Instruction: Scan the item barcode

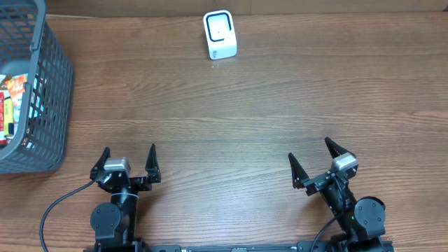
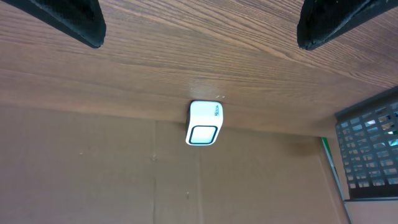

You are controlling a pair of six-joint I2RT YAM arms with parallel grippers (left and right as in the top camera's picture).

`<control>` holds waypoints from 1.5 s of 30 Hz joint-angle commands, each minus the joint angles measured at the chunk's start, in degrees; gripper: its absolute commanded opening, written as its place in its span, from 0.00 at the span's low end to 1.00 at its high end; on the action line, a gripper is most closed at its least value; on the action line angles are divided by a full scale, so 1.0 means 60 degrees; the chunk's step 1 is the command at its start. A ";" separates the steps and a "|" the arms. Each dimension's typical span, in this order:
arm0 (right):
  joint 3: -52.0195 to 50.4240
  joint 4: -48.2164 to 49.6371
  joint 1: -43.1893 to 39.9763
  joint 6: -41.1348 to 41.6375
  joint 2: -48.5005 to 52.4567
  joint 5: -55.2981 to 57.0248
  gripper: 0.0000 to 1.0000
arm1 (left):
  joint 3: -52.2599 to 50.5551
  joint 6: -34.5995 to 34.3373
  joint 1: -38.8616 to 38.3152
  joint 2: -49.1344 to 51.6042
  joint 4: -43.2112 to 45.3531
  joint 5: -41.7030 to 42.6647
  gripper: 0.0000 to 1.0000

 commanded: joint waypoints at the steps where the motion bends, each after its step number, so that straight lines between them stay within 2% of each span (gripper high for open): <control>1: -0.0102 0.0047 -0.0044 0.0033 -0.0113 -0.0011 1.00 | -0.0036 0.0277 0.0033 -0.0102 -0.0015 -0.0066 1.00; 38: -0.0102 0.0047 -0.0044 0.0033 -0.0113 -0.0015 1.00 | -0.0036 0.0277 0.0036 -0.0102 0.0047 -0.0051 1.00; 41: -0.0102 0.0047 -0.0044 0.0033 -0.0113 -0.0015 1.00 | -0.0033 0.0288 0.0036 -0.0102 0.0543 0.0168 1.00; 45: -0.0102 0.0047 -0.0044 0.0033 -0.0113 -0.0015 1.00 | 0.0127 0.0495 0.0036 -0.0102 0.2313 0.0783 0.99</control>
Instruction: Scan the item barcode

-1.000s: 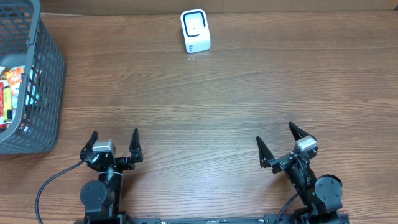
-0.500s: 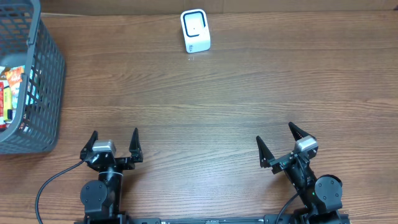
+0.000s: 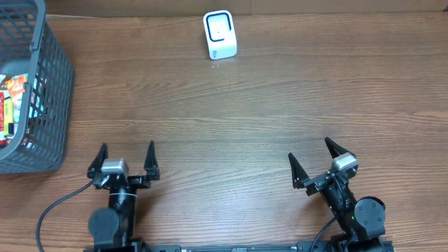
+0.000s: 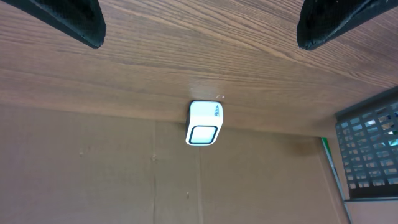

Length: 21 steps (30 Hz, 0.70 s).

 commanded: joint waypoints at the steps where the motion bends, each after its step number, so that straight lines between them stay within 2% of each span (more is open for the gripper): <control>1: -0.0102 0.0055 -0.0044 0.0033 -0.0113 -0.0007 1.00 | 0.0237 0.0419 0.0036 -0.0102 0.1362 0.0663 1.00; 4: -0.0102 0.0055 -0.0044 0.0033 -0.0113 -0.0007 1.00 | 0.1100 0.0415 0.0036 -0.0102 0.2900 0.1115 1.00; 7: -0.0102 0.0055 -0.0044 0.0033 -0.0113 -0.0007 1.00 | 0.2284 0.0535 0.0036 -0.0098 0.3198 0.1191 1.00; 11: -0.0102 0.0055 -0.0044 0.0033 -0.0113 -0.0007 1.00 | 0.4284 0.1617 0.0036 0.0237 0.3016 0.1184 1.00; 14: -0.0102 0.0055 -0.0044 0.0033 -0.0113 -0.0007 1.00 | 0.6043 0.2499 0.0036 0.0998 0.2211 0.1122 1.00; 17: -0.0102 0.0055 -0.0044 0.0033 -0.0113 -0.0007 1.00 | 0.8255 0.2976 0.0036 0.2295 0.0696 0.0324 1.00; 21: -0.0102 0.0055 -0.0044 0.0033 -0.0113 -0.0007 1.00 | 1.1828 0.2987 0.0036 0.4594 -0.2466 -0.0860 1.00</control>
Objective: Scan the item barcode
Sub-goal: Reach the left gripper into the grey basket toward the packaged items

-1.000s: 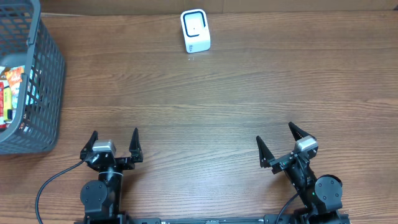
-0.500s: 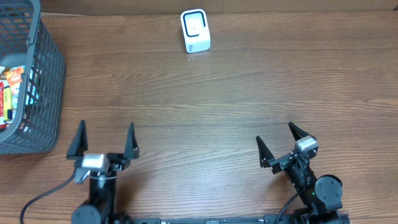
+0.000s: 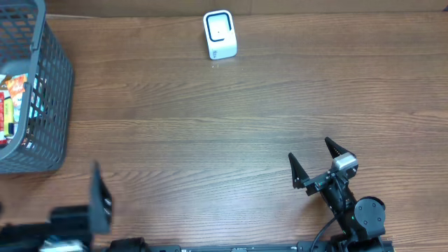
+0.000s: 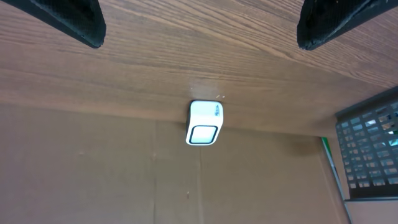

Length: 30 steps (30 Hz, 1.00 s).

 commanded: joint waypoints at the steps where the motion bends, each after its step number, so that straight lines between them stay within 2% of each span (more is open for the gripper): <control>1: -0.0102 0.0044 -0.0044 0.0040 -0.0113 -0.0015 1.00 | 0.3264 0.0546 0.0040 0.2430 -0.2473 -0.1115 1.00; 7: -0.0102 0.0044 -0.0044 0.0036 -0.0113 -0.0015 1.00 | 0.9661 0.0488 0.0040 0.6859 -0.8750 -0.1078 1.00; 9: -0.0102 0.0044 -0.0044 0.0036 -0.0113 -0.0015 1.00 | 1.1380 0.0452 0.0040 0.8269 -1.0408 -0.1060 1.00; 10: -0.0102 0.0044 -0.0044 0.0036 -0.0113 -0.0015 1.00 | 1.2768 0.0244 0.0040 0.9577 -1.1832 -0.0812 1.00; 12: -0.0102 0.0044 -0.0044 0.0036 -0.0113 -0.0015 1.00 | 1.4149 0.0237 0.0044 1.1289 -1.3635 -0.0543 1.00; 13: -0.0102 0.0044 -0.0044 0.0036 -0.0113 -0.0015 1.00 | 1.4396 0.0237 0.0040 1.1836 -1.4090 -0.0539 0.99; 16: -0.0102 0.0044 -0.0044 0.0036 -0.0113 -0.0015 1.00 | 1.4440 0.0229 0.0026 1.2837 -1.4717 -0.0517 1.00; 20: -0.0102 0.0044 -0.0044 0.0036 -0.0113 -0.0015 1.00 | 1.4440 0.0244 -0.0011 1.3715 -1.4772 -0.0521 1.00; 22: -0.0102 0.0044 -0.0044 0.0036 -0.0113 -0.0015 1.00 | 1.4440 0.0240 0.0102 1.3937 -1.4753 -0.0969 1.00; 24: -0.0102 0.0044 -0.0044 0.0036 -0.0113 -0.0015 1.00 | 1.4440 -0.0229 0.0310 1.4018 -1.4633 -0.1734 1.00; 27: -0.0102 0.0044 -0.0044 0.0036 -0.0113 -0.0015 1.00 | 1.4444 -0.1177 0.1100 1.4003 -1.4280 -0.2805 1.00; 30: -0.0102 0.0044 -0.0044 0.0036 -0.0113 -0.0015 1.00 | 1.4437 -0.1534 0.2339 1.3999 -1.4090 -0.2820 1.00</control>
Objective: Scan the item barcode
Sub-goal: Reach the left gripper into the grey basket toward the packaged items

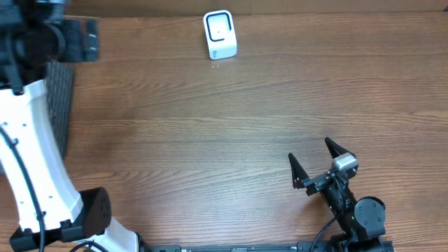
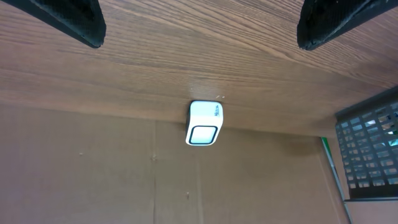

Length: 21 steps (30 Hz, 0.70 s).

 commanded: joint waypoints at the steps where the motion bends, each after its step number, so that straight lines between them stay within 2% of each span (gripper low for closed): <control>1: -0.0102 0.0047 -0.0044 0.0033 -0.0113 -0.0015 1.00 | 0.0164 -0.0911 0.1417 -0.0200 0.0058 -0.0732 1.00; 2: -0.0102 0.0047 -0.0044 0.0033 -0.0113 -0.0015 1.00 | 0.0102 -0.0936 0.2237 -0.0149 0.0058 -0.0412 1.00; 4: -0.0102 0.0047 -0.0044 0.0033 -0.0113 -0.0015 1.00 | -0.0047 -0.0922 0.3016 -0.0066 0.0058 0.0073 1.00; 10: -0.0102 0.0047 -0.0044 0.0033 -0.0113 -0.0015 1.00 | -0.1024 -0.0255 0.4721 0.0284 0.0477 0.1818 1.00; 15: -0.0102 0.0047 -0.0044 0.0033 -0.0113 -0.0015 1.00 | -0.2065 0.0623 0.5282 0.0925 0.1177 0.2772 0.99; 21: -0.0102 0.0047 -0.0044 0.0033 -0.0113 -0.0015 1.00 | -0.2382 0.1089 0.5264 0.2025 0.1450 0.2776 0.99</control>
